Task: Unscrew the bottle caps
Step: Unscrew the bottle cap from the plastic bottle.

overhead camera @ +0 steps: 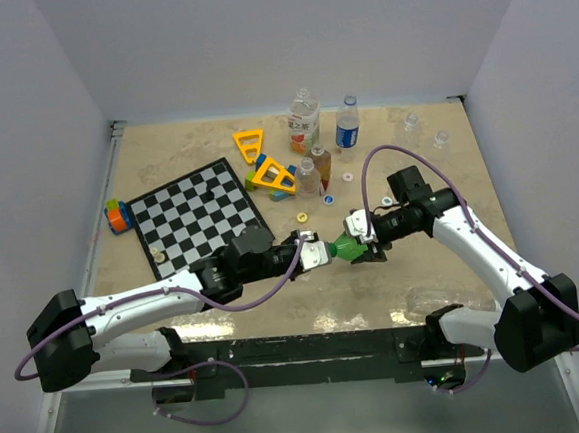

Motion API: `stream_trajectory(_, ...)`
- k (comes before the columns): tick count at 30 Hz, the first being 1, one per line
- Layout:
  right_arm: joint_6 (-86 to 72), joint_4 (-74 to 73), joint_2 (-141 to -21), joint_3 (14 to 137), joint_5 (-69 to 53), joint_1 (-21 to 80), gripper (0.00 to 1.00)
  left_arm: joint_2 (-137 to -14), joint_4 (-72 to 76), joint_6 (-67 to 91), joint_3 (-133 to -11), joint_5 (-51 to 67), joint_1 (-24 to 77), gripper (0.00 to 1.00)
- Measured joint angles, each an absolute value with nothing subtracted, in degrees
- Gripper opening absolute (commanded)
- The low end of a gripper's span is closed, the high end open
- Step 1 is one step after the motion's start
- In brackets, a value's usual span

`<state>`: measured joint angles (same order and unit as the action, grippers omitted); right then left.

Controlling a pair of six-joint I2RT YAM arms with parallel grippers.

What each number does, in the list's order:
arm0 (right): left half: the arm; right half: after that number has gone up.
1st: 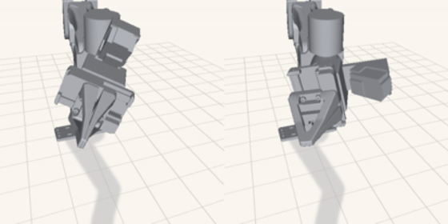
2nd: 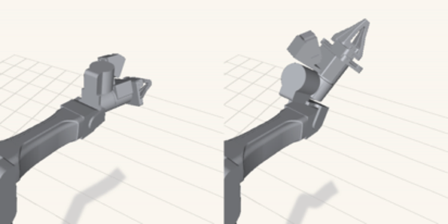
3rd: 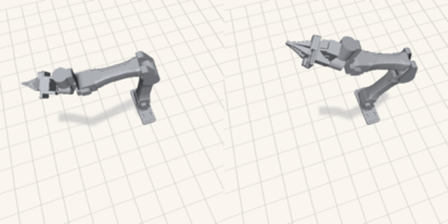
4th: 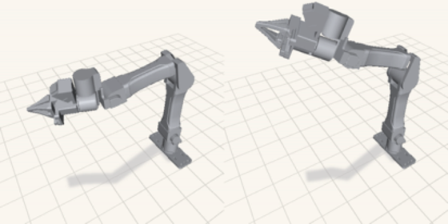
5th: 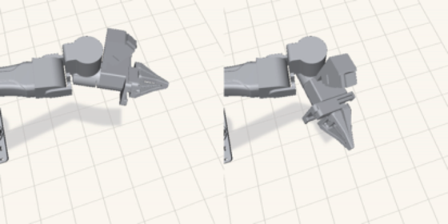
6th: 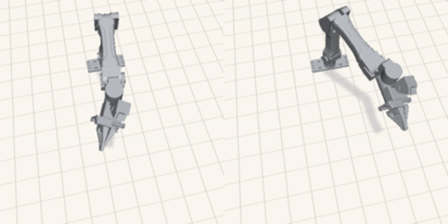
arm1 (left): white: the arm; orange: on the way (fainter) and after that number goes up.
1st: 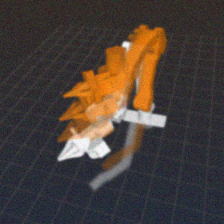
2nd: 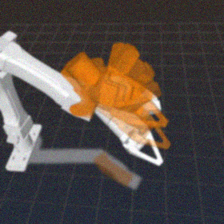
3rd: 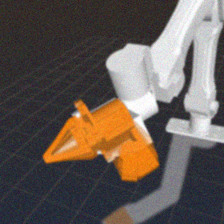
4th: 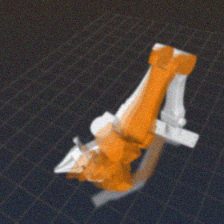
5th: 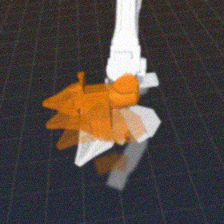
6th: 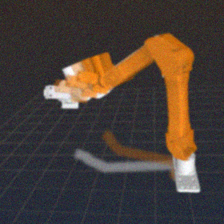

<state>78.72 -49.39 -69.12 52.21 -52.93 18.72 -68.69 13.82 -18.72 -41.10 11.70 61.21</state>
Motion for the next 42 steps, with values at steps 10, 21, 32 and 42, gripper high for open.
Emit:
stream_trajectory(10,78.61,-49.12,-69.38,52.21,-54.02,19.27,0.00,-67.07,7.07,10.24,-43.79,5.15,60.77,0.00)
stream_trajectory(21,78.59,-47.40,-69.38,52.21,-56.07,19.57,0.00,-66.92,-5.15,53.01,-48.97,-4.73,60.75,0.00)
stream_trajectory(32,78.46,-47.44,-69.47,52.05,-54.50,19.33,0.00,-64.16,-7.49,56.73,-48.60,-9.23,60.31,0.63)
stream_trajectory(42,78.46,-48.31,-69.49,52.03,-53.15,19.18,0.00,-51.51,-7.01,45.32,-40.16,-11.16,59.70,0.95)
